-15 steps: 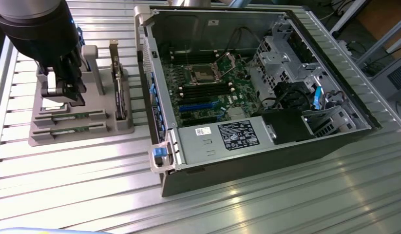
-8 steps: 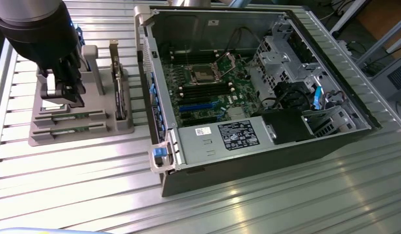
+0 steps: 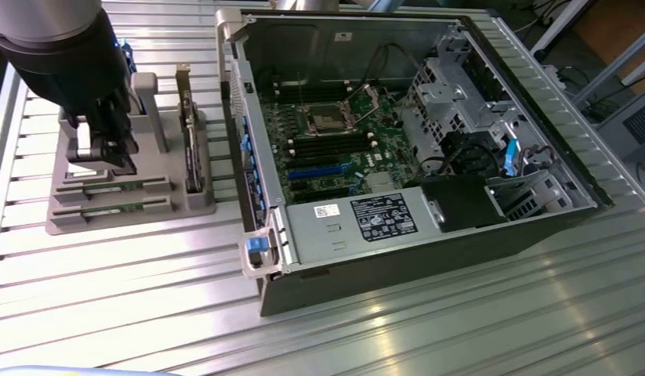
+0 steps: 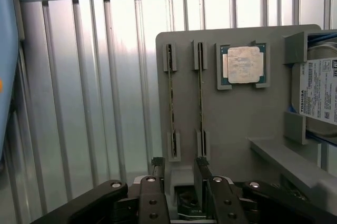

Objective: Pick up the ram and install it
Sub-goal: 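Pick up the ram and move it above insertion slot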

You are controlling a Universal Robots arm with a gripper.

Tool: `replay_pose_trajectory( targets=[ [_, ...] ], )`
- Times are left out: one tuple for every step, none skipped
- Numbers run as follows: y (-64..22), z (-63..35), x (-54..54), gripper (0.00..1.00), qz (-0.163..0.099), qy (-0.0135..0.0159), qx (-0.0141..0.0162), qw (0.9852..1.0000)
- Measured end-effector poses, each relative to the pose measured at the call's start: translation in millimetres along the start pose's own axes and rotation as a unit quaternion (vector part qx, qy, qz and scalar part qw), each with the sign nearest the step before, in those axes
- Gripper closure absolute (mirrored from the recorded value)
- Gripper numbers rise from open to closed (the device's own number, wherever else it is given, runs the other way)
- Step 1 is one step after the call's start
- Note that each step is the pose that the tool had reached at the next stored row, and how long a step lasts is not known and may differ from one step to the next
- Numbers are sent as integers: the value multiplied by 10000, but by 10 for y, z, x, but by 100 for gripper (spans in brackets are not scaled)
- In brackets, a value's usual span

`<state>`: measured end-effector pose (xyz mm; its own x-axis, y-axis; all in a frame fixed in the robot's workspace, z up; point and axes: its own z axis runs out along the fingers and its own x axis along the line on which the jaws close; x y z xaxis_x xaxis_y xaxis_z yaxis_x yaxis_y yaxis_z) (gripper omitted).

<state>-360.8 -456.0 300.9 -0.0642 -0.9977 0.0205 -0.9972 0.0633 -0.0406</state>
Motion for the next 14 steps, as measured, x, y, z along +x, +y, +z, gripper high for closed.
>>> replay_pose_trajectory(
  targets=[
    [1,5,0,64,0,0,0,10000],
    [1,9,0,64,0,0,0,10000],
    [1,15,0,64,0,0,0,10000],
    [2,19,0,64,0,0,0,10000],
    [2,24,0,64,0,0,0,10000],
    [3,28,0,64,0,0,0,10000],
    [3,31,0,64,0,0,0,10000],
    [4,36,0,64,0,0,0,10000],
    [5,42,0,64,0,0,0,10000],
    [5,47,0,64,0,0,0,10000],
    [6,56,0,64,0,0,0,10000],
    [6,61,0,64,0,1,0,10000],
    [7,66,0,64,0,1,0,10000],
    [8,70,0,64,0,1,0,10000]
  ],
)
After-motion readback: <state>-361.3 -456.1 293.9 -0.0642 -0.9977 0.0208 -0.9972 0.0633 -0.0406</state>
